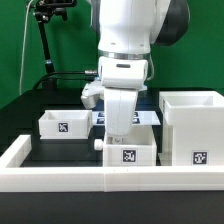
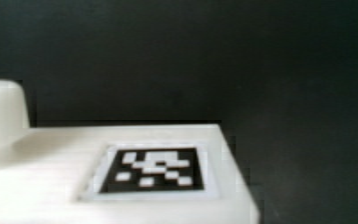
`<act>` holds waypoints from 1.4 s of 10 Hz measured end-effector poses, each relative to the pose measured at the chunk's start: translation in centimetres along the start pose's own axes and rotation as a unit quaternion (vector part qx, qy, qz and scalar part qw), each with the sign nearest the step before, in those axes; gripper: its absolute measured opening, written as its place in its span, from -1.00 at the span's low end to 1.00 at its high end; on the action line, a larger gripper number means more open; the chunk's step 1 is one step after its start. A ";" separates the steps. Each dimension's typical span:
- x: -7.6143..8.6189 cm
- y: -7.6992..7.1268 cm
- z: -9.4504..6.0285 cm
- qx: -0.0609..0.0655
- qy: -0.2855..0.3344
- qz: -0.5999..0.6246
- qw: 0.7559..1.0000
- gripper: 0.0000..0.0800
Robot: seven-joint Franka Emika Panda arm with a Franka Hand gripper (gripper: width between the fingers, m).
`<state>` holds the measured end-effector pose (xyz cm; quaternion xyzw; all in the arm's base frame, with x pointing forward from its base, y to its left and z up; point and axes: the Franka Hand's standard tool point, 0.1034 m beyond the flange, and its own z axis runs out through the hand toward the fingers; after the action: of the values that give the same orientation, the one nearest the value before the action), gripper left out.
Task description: Assemble drawer
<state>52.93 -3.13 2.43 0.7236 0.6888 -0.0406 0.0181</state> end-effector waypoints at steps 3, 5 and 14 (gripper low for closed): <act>0.0 -0.1 0.1 0.001 0.000 0.000 1.000 -0.89; 0.3 0.2 0.3 0.001 0.001 -0.001 1.000 -0.89; 1.7 0.6 0.6 -0.035 0.011 0.008 0.999 -0.89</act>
Offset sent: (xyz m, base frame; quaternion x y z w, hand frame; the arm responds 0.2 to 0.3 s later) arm 0.0048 0.0094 -0.0041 0.0015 0.0182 -0.0092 0.9998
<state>53.62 -1.56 1.68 0.7287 0.6838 -0.0081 0.0363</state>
